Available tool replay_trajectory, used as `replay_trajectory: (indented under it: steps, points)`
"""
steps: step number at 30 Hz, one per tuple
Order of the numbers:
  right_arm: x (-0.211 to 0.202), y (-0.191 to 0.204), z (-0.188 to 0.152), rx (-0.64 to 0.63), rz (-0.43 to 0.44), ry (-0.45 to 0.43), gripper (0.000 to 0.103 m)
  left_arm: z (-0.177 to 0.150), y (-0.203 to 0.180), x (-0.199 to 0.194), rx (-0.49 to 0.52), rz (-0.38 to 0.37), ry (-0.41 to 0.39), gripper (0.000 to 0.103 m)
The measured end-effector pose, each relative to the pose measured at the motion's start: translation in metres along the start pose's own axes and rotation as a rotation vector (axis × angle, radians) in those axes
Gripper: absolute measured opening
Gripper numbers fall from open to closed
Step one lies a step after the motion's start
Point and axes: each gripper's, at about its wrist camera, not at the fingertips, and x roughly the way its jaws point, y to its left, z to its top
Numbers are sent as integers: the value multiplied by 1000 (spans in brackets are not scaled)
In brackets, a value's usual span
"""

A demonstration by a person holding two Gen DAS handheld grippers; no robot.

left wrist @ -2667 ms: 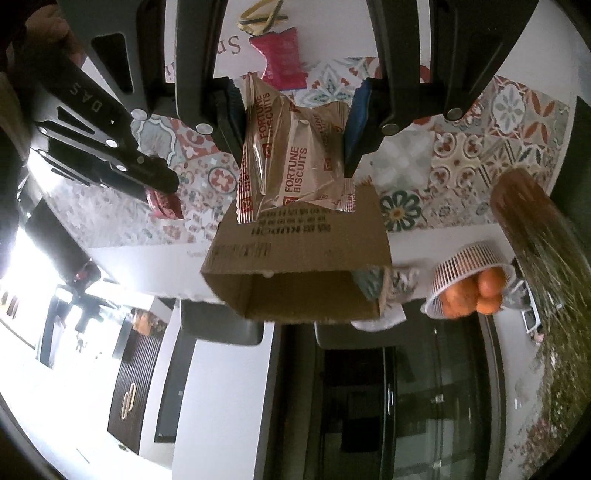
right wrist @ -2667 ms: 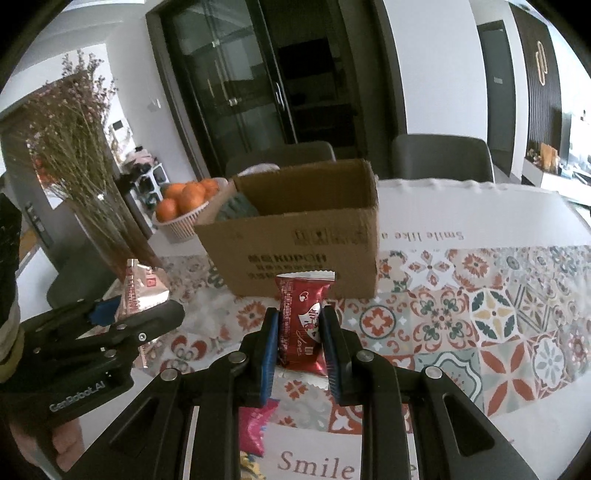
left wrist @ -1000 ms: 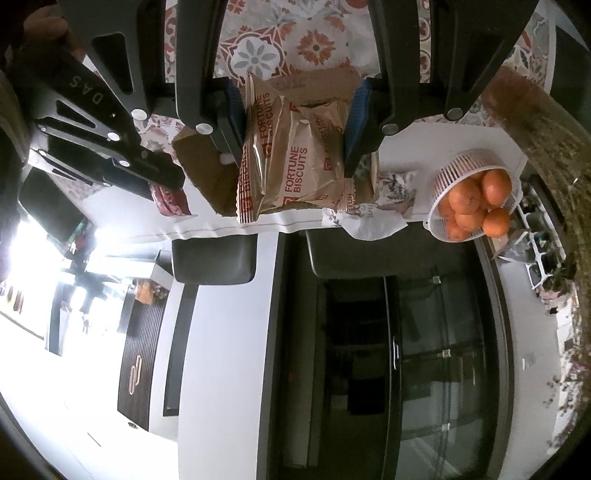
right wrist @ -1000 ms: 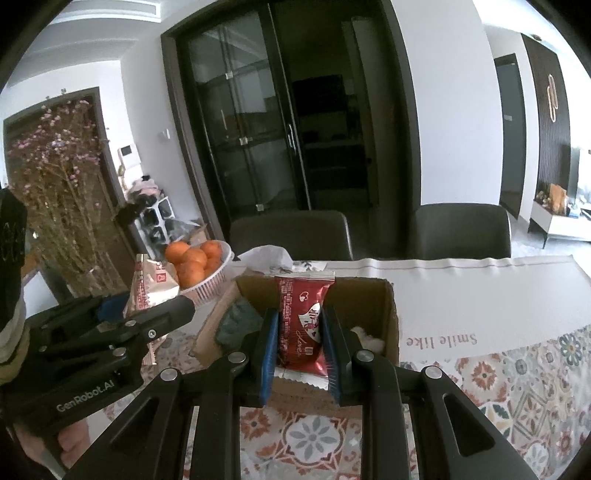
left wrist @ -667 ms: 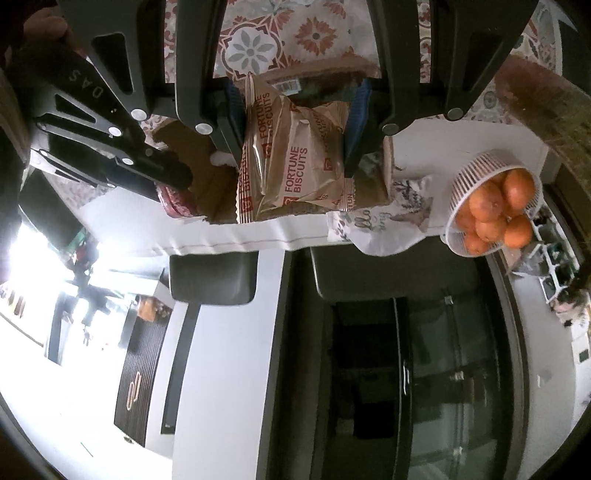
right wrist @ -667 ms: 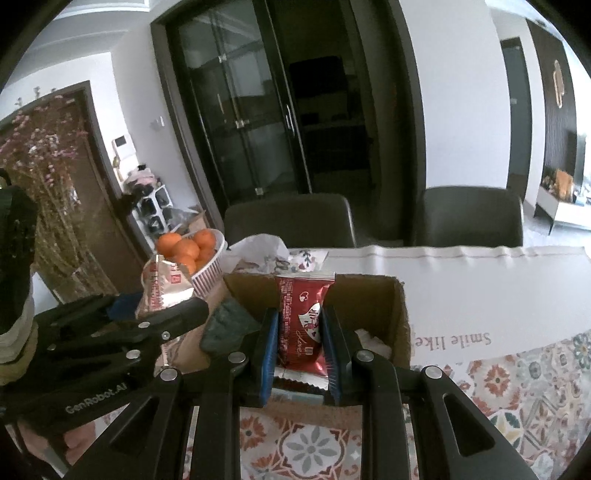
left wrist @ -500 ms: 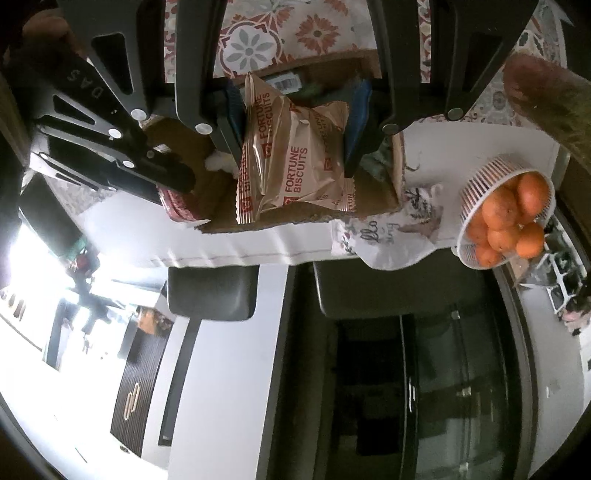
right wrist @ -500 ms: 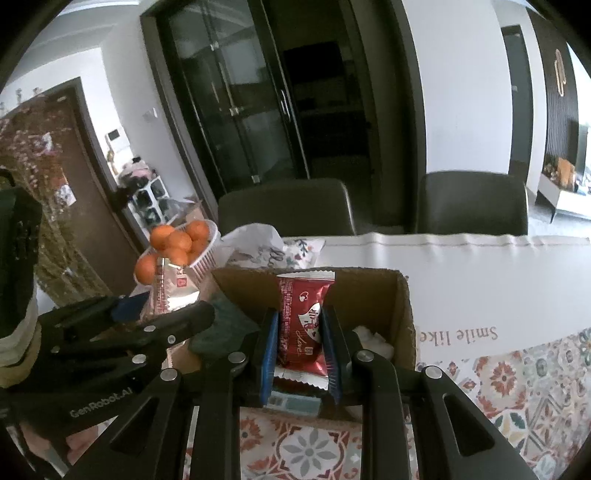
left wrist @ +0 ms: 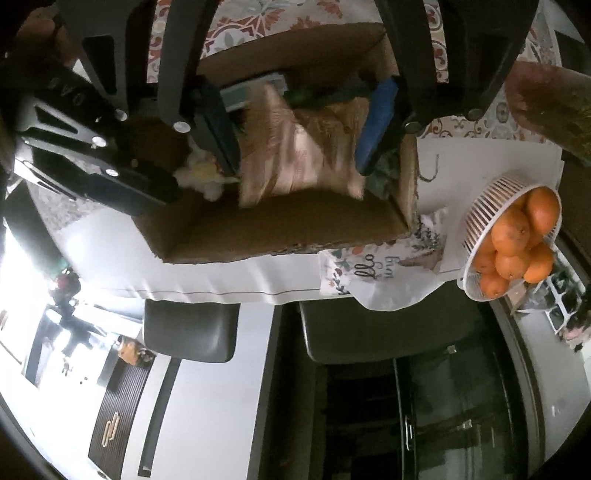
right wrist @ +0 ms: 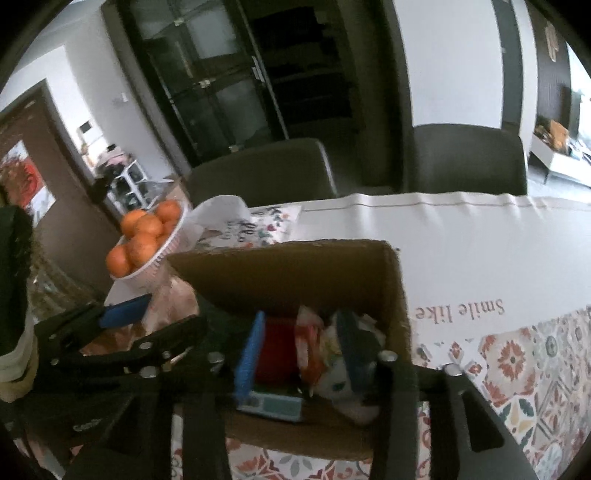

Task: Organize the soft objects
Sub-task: 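Open both tools to drop the biscuits and candy into the box, then move both tools toward the red snack pack and yellow toy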

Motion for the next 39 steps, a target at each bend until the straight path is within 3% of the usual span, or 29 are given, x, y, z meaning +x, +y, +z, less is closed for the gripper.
replay_trajectory:
  steps: [9, 19, 26, 39]
  points:
    - [-13, -1, -3, 1, -44, -20, 46, -9, -4, -15, 10, 25, -16, 69]
    - [-51, 9, -21, 7, -57, -46, 47, -34, -8, -66, 25, 50, -64, 74]
    - [-82, 22, -43, 0, -38, -70, 52, -60, -12, -98, 35, 56, -81, 76]
    - [-130, 50, -92, -52, -97, -77, 54, -122, -10, -138, 4, 18, -68, 80]
